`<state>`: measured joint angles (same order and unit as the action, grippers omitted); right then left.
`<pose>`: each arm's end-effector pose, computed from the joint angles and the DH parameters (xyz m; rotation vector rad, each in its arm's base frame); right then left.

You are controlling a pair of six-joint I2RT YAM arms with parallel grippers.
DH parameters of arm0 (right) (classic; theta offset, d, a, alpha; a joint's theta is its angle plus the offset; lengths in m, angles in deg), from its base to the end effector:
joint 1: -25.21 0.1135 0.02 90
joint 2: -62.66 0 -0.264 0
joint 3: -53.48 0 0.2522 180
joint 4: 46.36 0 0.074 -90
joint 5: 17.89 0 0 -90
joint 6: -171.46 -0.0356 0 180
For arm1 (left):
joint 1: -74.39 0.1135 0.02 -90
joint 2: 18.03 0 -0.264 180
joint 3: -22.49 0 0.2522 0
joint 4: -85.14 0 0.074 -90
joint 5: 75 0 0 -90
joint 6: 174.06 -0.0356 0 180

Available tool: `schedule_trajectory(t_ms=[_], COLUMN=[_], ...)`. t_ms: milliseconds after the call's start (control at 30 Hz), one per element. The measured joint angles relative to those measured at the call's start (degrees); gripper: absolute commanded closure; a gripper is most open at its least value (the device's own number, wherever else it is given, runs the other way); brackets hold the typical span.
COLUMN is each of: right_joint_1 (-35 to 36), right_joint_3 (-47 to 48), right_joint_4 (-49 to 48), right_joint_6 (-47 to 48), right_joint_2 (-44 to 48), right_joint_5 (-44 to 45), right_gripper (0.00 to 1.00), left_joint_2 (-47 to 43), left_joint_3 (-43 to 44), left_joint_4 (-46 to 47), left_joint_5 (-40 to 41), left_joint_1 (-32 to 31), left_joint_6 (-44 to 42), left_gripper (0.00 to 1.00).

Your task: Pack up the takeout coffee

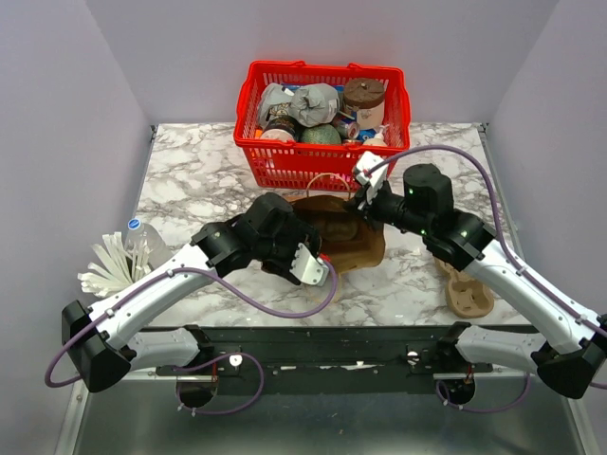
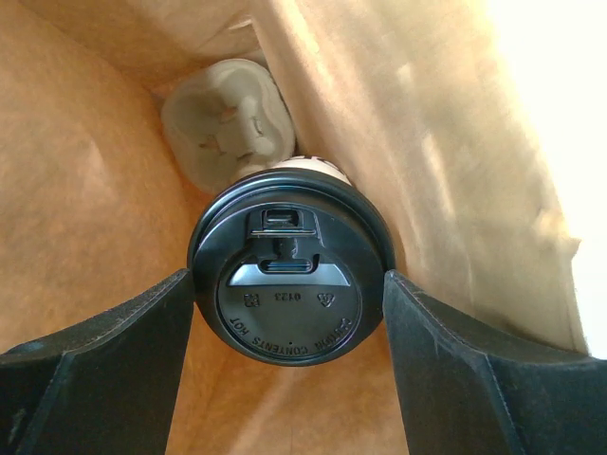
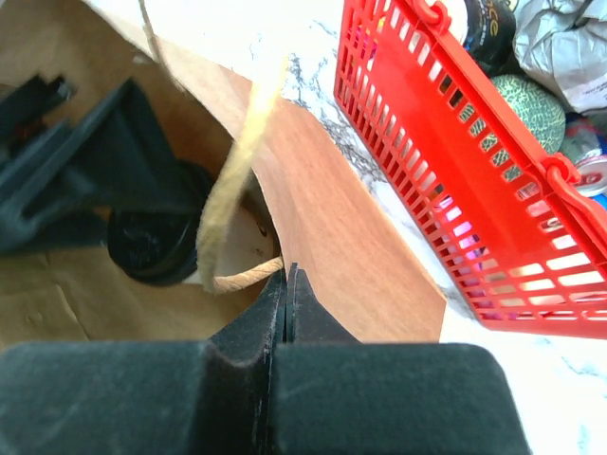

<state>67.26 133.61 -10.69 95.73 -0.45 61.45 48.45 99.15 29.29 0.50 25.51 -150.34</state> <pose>0.1775 0.1690 0.3879 -1.0185 1.6304 0.5043 0.1502 -0.1857 0.3226 2.0382 1.1509 -0.1499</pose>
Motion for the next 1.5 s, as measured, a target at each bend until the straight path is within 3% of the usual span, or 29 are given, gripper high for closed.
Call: schedule_trajectory(t_ms=[533,1033,1300,1500], right_joint_1=[0.0,0.3,0.3,0.4], right_joint_3=[4.5,2.2,0.5,0.4], right_joint_4=[1.4,0.9,-0.7,-0.9], right_joint_6=[-7.7,-10.0,-10.8,-10.6], right_joint_2=[-3.3,-2.0,-0.9,-0.9], right_joint_5=[0.4,0.8,0.8,0.9], right_gripper=[1.0,1.0,1.0,1.0], left_joint_2=[0.5,6.1,-4.4,-1.4], left_joint_3=[1.9,8.2,1.1,1.8], left_joint_4=[3.0,-1.6,3.7,6.3], left_joint_5=[9.8,10.8,8.2,7.8], left_joint_1=[-1.4,-1.6,-1.3,-0.9], left_joint_6=[-2.0,7.0,10.6,17.1], left_gripper=[1.0,1.0,1.0,1.0])
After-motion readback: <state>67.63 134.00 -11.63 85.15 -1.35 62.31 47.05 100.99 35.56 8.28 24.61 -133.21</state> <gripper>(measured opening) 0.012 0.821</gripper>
